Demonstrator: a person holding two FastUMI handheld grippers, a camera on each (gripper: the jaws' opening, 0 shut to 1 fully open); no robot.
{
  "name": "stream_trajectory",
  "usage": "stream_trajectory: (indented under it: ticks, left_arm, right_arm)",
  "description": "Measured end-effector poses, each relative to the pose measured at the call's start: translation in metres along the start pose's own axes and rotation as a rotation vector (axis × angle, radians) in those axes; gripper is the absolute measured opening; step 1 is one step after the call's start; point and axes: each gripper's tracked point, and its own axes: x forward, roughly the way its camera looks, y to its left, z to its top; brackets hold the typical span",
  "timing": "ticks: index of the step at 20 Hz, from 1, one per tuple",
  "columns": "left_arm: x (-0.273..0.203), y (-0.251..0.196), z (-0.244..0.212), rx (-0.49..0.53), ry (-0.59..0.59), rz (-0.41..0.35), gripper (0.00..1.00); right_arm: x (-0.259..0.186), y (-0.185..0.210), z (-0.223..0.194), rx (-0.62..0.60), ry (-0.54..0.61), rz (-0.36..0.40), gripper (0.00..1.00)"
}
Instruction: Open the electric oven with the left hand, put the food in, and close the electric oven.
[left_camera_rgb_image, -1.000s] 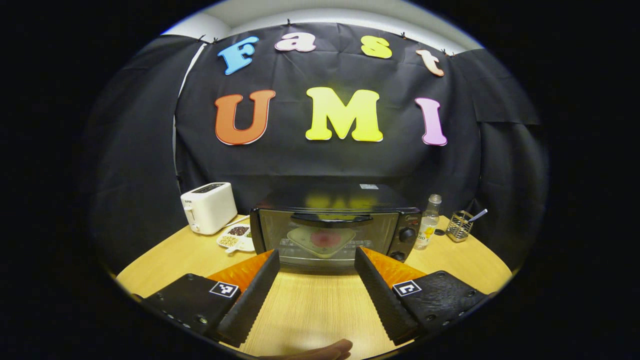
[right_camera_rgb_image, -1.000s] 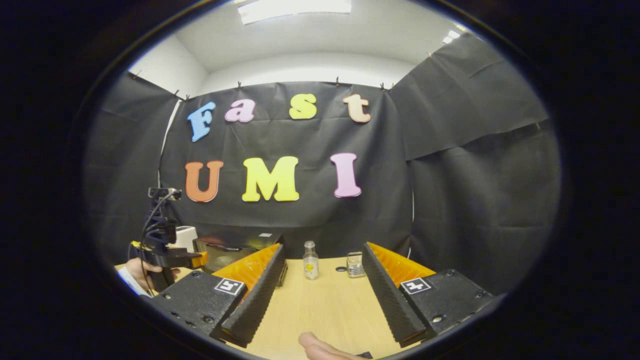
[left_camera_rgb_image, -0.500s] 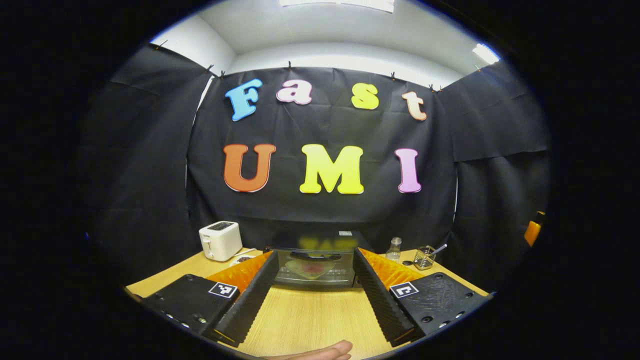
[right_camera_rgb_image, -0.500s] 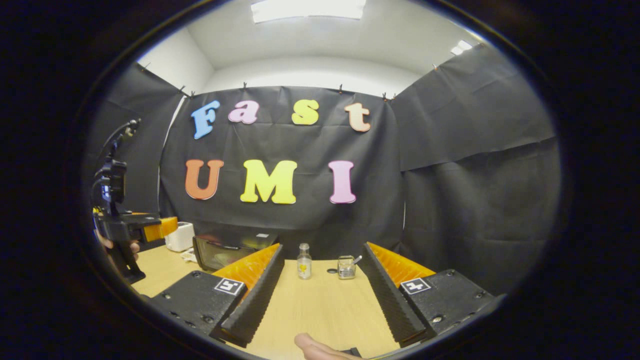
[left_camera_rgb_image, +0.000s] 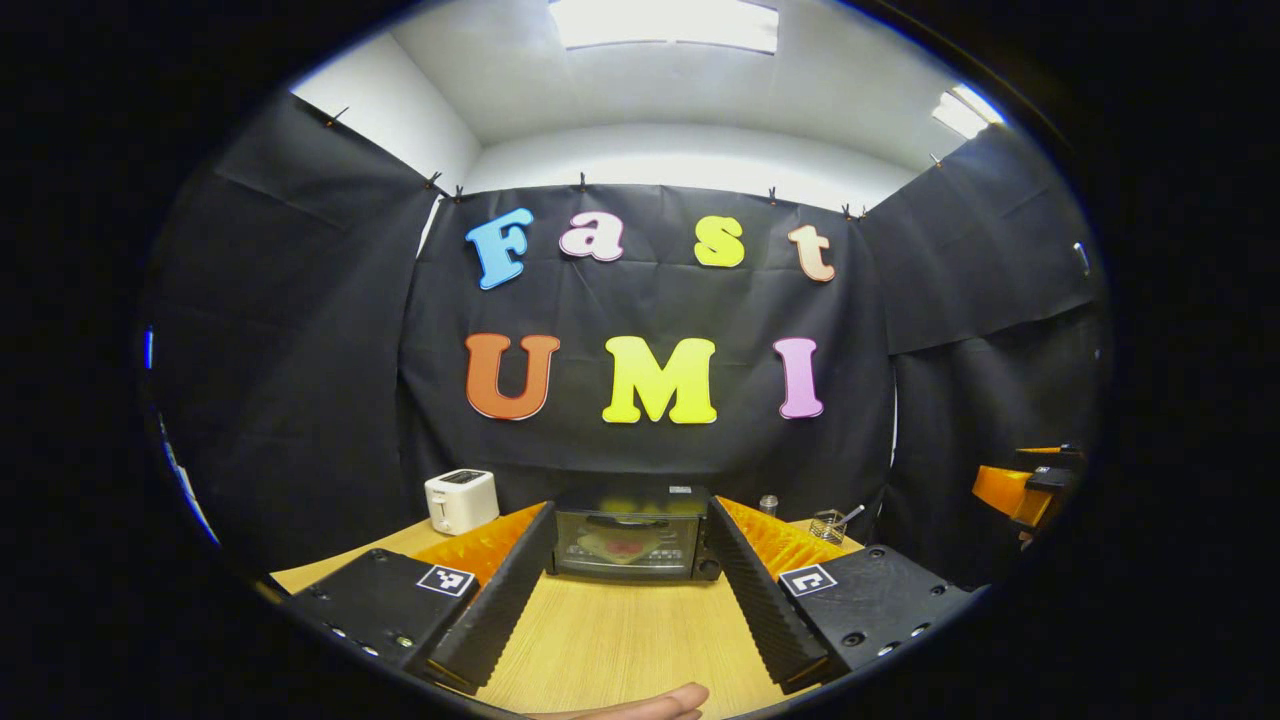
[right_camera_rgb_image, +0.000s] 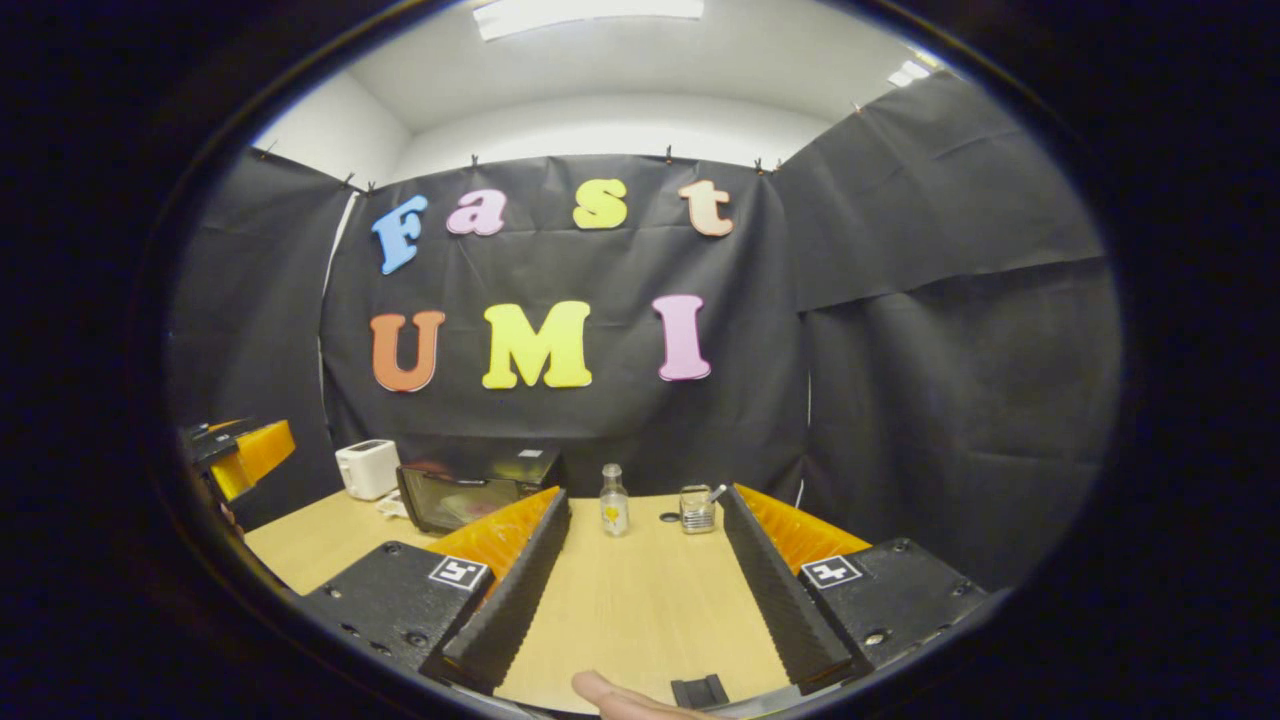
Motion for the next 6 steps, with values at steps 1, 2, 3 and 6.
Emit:
stream_trajectory:
  ticks: [1, 2, 3, 6]
  left_arm:
    - [-0.003, -0.002, -0.001, 0.003, -0.001, -0.003, 0.95]
    - [-0.005, -0.006, -0.004, 0.011, 0.008, -0.015, 0.94]
    - [-0.007, -0.010, -0.007, 0.020, 0.017, -0.028, 0.95]
    - [-0.008, -0.016, -0.006, 0.045, 0.008, -0.040, 0.95]
  right_arm:
    - [-0.003, 0.000, -0.001, 0.004, 0.003, 0.006, 0.96]
    - [-0.004, 0.001, -0.001, 0.001, 0.002, 0.010, 0.96]
    - [-0.004, 0.000, -0.001, -0.006, -0.001, 0.012, 0.96]
    - [-0.005, -0.005, 0.001, -0.012, -0.011, 0.002, 0.96]
